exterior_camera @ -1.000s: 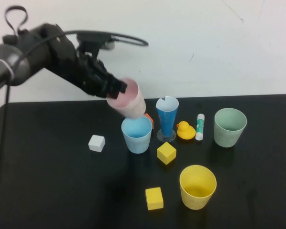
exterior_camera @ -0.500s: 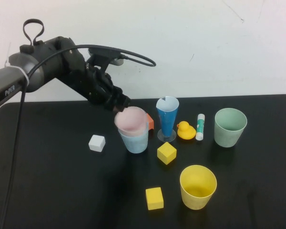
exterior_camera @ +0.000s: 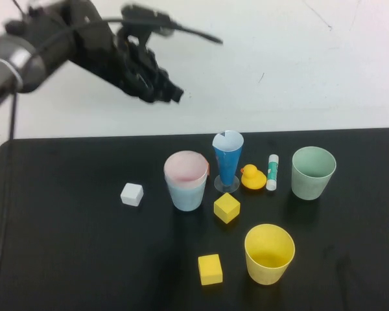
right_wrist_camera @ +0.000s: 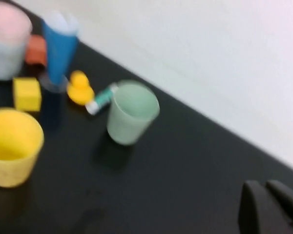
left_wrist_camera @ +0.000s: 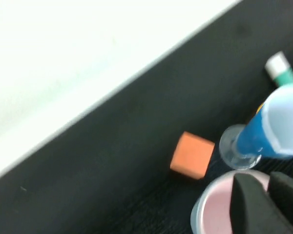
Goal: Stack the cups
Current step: Pick up the yellow cup
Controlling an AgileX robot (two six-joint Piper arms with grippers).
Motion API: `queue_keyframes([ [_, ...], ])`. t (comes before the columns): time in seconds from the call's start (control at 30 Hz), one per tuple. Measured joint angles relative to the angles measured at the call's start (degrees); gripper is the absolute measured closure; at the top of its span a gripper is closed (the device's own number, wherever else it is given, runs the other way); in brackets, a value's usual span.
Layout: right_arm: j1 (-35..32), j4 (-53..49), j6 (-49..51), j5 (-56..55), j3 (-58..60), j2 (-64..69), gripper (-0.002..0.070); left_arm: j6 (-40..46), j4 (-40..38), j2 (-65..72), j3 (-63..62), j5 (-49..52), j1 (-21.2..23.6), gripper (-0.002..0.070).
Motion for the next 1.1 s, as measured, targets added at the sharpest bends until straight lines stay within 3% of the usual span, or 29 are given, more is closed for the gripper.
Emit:
queue_keyframes([
  [0.4, 10.4, 2.5, -7.3, 13.1, -17.6, 25.9, 0.0678, 0.0, 1.9, -19.4, 0.8, 1.8, 0.0, 0.0661],
  [0.63, 16.0, 2.5, -11.3, 11.1, -22.6, 47.2, 0.0656, 0.1, 2.3, -35.9, 14.5, -5.8, 0.0, 0.0662],
  [0.83, 21.0, 2.7, -13.4, 8.7, -26.7, 60.0, 0.0549, 0.1, 7.0, -50.5, 30.9, -21.3, 0.0, 0.0662],
  [0.97, 23.2, 4.2, -13.6, 6.9, -29.2, 64.1, 0.0419, 0.1, 7.9, -57.5, 40.2, -30.7, 0.0, 0.0662],
  [1.1, 24.2, 8.5, -14.4, 5.4, -30.4, 68.8, 0.0274, 0.1, 8.1, -62.9, 46.6, -34.1, 0.0, 0.0662],
])
